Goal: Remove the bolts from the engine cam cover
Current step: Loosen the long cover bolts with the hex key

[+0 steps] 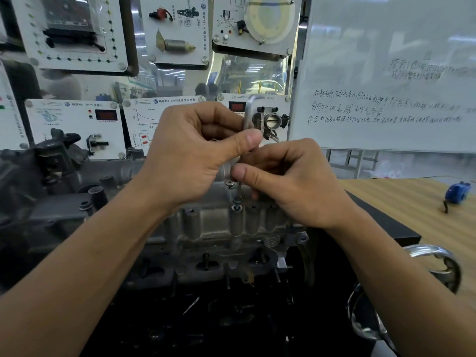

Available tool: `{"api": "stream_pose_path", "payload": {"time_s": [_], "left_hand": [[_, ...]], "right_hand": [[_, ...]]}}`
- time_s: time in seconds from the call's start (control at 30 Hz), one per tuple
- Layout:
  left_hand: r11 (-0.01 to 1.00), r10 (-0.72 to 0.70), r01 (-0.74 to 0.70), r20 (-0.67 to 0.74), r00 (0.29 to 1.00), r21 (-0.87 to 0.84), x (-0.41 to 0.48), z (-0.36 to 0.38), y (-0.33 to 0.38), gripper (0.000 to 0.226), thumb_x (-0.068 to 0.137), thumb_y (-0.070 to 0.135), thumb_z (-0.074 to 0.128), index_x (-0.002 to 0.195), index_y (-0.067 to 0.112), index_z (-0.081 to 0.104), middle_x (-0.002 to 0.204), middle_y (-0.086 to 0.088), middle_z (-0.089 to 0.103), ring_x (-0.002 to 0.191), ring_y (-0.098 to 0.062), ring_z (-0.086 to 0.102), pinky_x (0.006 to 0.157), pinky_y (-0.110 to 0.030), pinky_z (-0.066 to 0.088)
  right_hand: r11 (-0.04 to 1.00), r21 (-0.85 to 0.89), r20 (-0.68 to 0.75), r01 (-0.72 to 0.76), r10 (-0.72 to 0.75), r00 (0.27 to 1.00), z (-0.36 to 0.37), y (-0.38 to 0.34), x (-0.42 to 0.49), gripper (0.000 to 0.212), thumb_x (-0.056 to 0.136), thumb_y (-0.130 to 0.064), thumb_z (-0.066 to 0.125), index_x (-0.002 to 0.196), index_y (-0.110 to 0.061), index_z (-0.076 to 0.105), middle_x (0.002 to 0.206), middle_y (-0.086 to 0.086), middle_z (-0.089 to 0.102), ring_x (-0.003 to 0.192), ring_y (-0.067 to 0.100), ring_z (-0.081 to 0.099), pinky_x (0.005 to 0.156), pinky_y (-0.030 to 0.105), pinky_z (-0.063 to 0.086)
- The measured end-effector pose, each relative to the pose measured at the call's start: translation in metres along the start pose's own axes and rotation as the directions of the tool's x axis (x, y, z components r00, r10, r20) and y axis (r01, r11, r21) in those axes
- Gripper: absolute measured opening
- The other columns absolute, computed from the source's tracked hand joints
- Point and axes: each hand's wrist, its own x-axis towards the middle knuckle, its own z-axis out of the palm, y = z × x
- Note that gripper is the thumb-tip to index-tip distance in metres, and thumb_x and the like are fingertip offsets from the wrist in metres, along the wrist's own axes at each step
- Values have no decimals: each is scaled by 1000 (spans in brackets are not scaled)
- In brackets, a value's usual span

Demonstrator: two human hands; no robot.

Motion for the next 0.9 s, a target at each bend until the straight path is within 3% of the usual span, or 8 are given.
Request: {"api": "stream_pose_path", "payload": {"time_s": [0.17,0.27,0.43,0.5,0.57,0.67,0.73,0.9], "left_hand": [[999,-15,19,-112,994,32,5,10,0,32,57,30,83,70,11,61,63,-3,68,57,-13,64,57,-27,57],[998,-14,21,-140,990,53,4,11,-1,39,57,34,83,70,10,56,61,-4,58,55,-14,55,54,-29,51],[997,-23,29,87,996,-72,0,-3,-1,21,81,22,67,99,12,67,84,4,74,78,-7,69,69,-19,53],[998,-29,39,164,986,-57,-3,-8,-1,22,88,17,59,108,14,67,95,2,77,90,-12,72,71,-26,59],[1000,-20,23,153,988,-21,-5,-9,-2,21,88,14,59,107,15,68,95,4,78,94,-14,73,75,-31,61],[1000,-7,7,98,995,-7,-6,-6,-1,18,84,15,64,100,13,71,89,3,78,89,-12,74,78,-21,58],[1000,-8,7,58,998,9,-5,-4,1,17,80,18,69,96,13,72,84,3,78,83,-12,75,76,-20,57],[995,20,-8,-111,994,104,-2,-1,2,27,62,33,82,75,14,69,64,7,72,60,-8,68,58,-18,54]], "right_hand": [[1000,30,-87,0,3,996,4,1,2,16,78,-14,83,76,-2,73,57,-1,68,47,7,60,49,18,47],[1000,6,-65,-3,4,998,3,0,2,13,82,-11,78,76,-2,73,57,7,68,48,14,62,48,25,50],[999,-53,122,3,3,993,-4,-4,3,14,96,-9,62,94,-4,74,83,2,76,60,16,67,60,34,58],[998,-61,155,0,10,988,-6,-5,3,16,98,-8,58,96,-8,74,90,0,76,62,16,67,61,31,56],[997,-71,163,-6,17,986,-7,-5,3,18,99,-9,57,95,-11,74,91,2,76,63,18,68,60,26,53],[997,-76,129,3,7,992,-4,-2,3,16,95,-15,64,91,-7,77,76,10,74,61,22,68,58,30,54],[999,-48,68,12,-9,998,0,0,2,14,90,-17,72,84,-4,77,63,11,70,53,15,62,54,25,51],[1000,20,-73,19,-17,997,4,2,2,13,78,-18,83,69,-13,74,54,0,68,46,6,59,47,19,47]]}}
